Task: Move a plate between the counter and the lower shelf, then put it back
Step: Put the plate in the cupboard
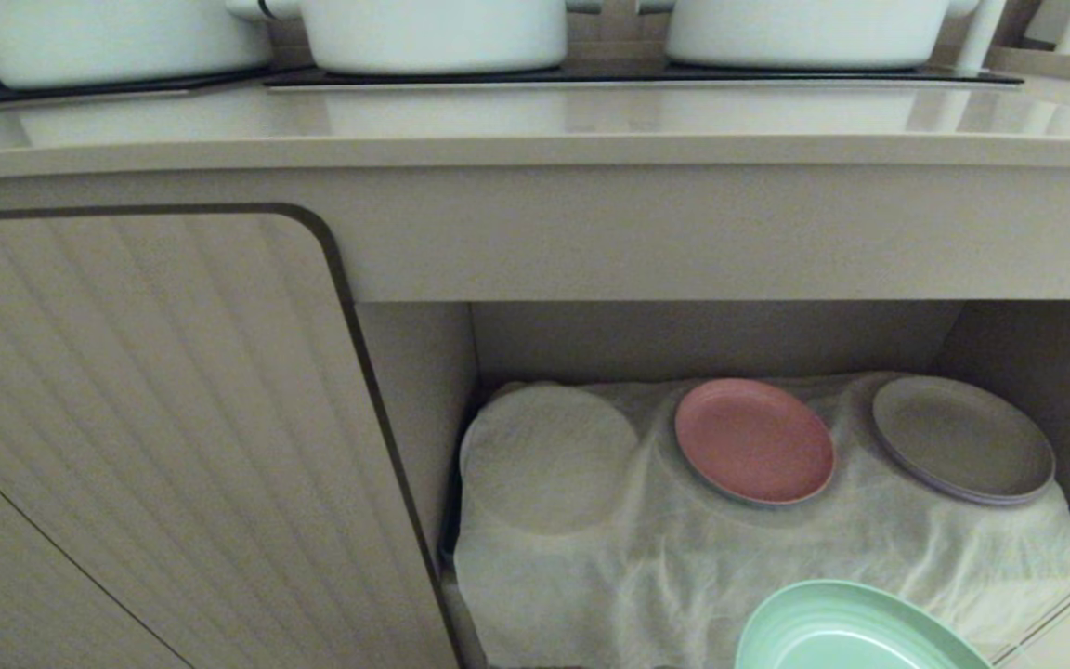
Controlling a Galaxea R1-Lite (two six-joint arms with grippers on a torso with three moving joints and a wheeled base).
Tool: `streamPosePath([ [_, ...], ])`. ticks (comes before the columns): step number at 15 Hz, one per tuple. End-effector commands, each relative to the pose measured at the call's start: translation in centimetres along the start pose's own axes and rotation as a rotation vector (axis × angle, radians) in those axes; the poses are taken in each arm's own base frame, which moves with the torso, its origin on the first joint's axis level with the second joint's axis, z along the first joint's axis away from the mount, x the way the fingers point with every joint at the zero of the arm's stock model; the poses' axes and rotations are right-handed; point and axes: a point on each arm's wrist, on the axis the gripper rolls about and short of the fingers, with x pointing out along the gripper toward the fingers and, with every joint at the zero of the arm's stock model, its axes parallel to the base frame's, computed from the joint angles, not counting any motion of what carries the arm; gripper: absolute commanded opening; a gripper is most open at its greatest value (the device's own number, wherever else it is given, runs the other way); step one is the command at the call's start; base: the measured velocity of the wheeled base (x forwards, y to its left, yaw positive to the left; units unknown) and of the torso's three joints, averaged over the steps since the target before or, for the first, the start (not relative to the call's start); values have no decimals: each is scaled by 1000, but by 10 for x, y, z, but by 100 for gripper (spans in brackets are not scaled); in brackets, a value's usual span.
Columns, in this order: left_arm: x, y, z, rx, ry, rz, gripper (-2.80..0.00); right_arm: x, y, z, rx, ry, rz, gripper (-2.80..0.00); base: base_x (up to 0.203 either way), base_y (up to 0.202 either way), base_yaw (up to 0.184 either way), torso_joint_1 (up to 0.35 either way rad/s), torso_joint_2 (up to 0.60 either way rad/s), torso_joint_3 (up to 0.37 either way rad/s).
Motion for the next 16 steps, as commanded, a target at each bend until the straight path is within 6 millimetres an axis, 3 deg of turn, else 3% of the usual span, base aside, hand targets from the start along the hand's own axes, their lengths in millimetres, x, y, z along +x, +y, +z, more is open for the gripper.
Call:
streamPosePath([
  [1, 0, 0, 0, 0, -1, 0, -280, 1, 1, 2, 6, 12, -1, -280, 0, 0, 0, 0, 0, 0],
  [6, 0, 0, 0, 0, -1, 0, -280, 4, 2, 8, 9, 19, -4, -280, 0, 0, 0, 0, 0, 0],
  [16, 0, 0, 0, 0, -1, 0, -280, 25, 7, 42, 3, 5, 4, -280, 0, 0, 0, 0, 0, 0],
])
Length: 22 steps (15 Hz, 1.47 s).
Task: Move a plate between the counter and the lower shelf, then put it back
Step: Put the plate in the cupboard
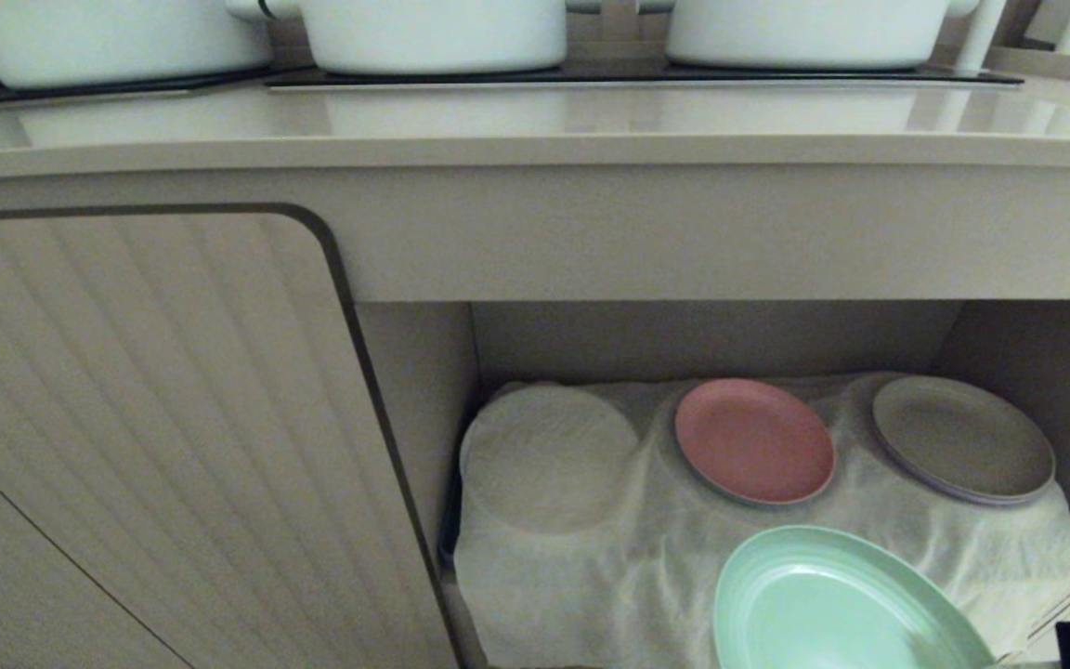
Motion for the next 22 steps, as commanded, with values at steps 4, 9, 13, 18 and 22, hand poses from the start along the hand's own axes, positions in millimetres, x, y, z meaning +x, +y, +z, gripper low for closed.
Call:
streamPosePath([
  [4, 0, 0, 0, 0, -1, 0, -280, 16, 1, 17, 15, 49, 11, -280, 0, 0, 0, 0, 0, 0],
  [9, 0, 0, 0, -2, -1, 0, -280, 35, 7, 39, 2, 75, 15, -280, 0, 0, 0, 0, 0, 0],
  [13, 0, 0, 0, 0, -1, 0, -280, 51, 19, 57, -40, 88, 35, -280, 0, 0, 0, 0, 0, 0],
  [18, 0, 0, 0, 0, -1, 0, -280, 71, 33, 74, -62, 103, 54, -280, 0, 0, 0, 0, 0, 0],
  [22, 0, 0, 0, 0, -1, 0, -280, 91, 48, 84, -71, 104, 83, -280, 0, 0, 0, 0, 0, 0],
])
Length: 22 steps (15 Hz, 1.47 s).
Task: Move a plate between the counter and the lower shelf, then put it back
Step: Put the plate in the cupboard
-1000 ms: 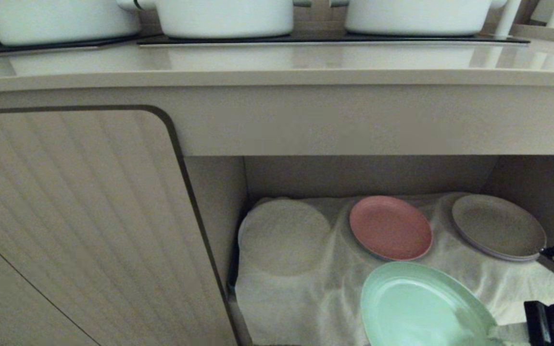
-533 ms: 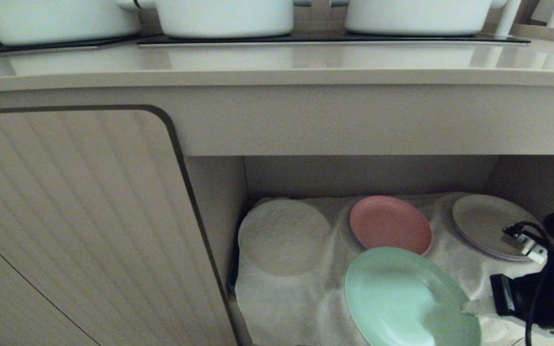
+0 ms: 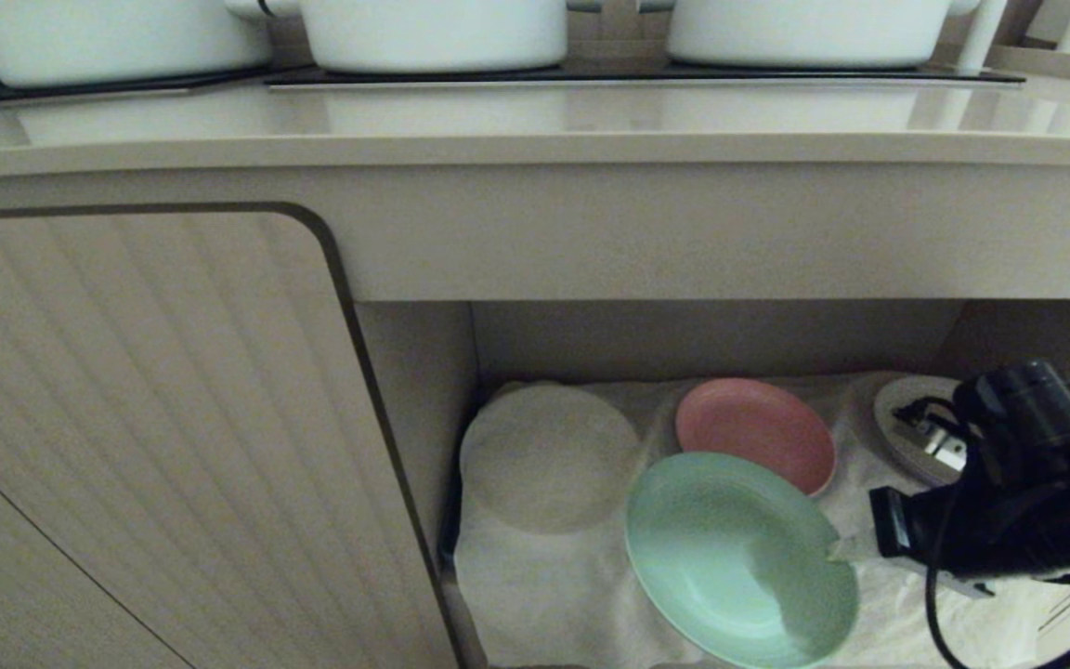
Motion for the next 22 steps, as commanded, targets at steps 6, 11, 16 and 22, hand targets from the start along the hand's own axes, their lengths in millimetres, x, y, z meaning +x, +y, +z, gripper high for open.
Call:
streamPosePath([
  [6, 0, 0, 0, 0, -1, 1, -280, 42, 26, 12, 17, 42, 35, -280, 0, 0, 0, 0, 0, 0],
  [11, 0, 0, 0, 0, -1, 1, -280, 62, 41, 22, 49, 26, 11, -280, 0, 0, 0, 0, 0, 0],
  [16, 0, 0, 0, 0, -1, 1, -280, 79, 54, 33, 38, 27, 20, -280, 0, 0, 0, 0, 0, 0],
  [22, 0, 0, 0, 0, -1, 1, -280, 106, 77, 44, 95, 8, 14, -280, 0, 0, 0, 0, 0, 0],
])
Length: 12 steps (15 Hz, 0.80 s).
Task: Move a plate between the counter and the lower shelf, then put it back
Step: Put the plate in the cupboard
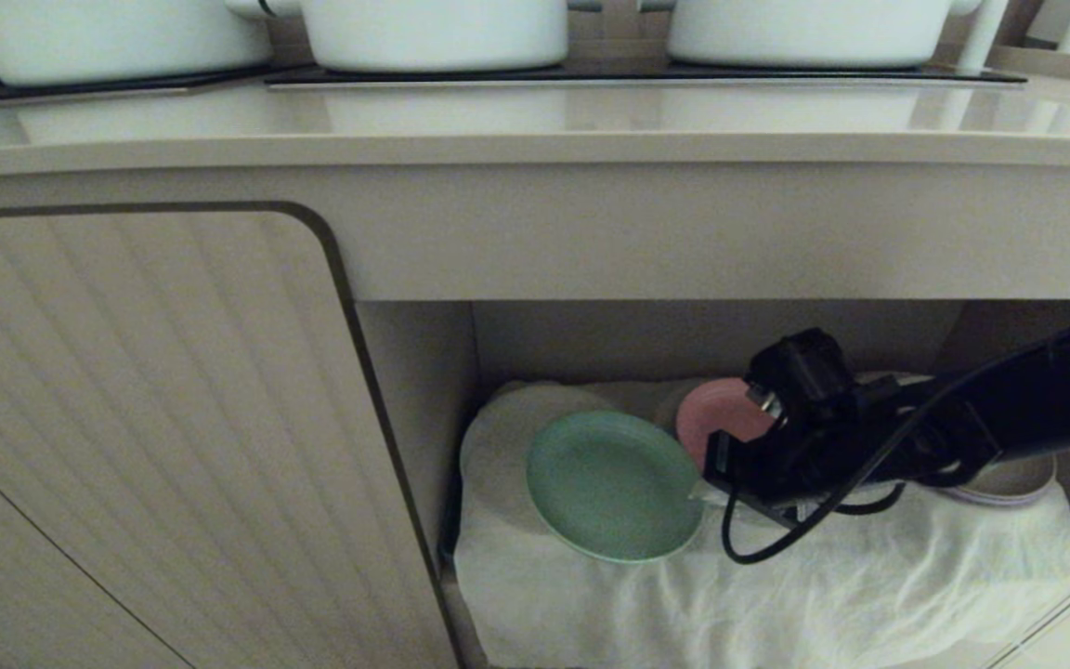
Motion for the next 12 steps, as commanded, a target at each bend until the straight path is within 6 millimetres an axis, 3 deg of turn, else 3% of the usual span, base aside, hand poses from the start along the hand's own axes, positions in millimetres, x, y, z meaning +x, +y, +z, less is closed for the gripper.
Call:
streamPosePath([
  [1, 0, 0, 0, 0, -1, 0, -280, 15, 5, -1, 1, 17, -7, -280, 0, 0, 0, 0, 0, 0],
  [12, 0, 0, 0, 0, -1, 0, -280, 56, 29, 4, 29, -32, -47, -280, 0, 0, 0, 0, 0, 0],
])
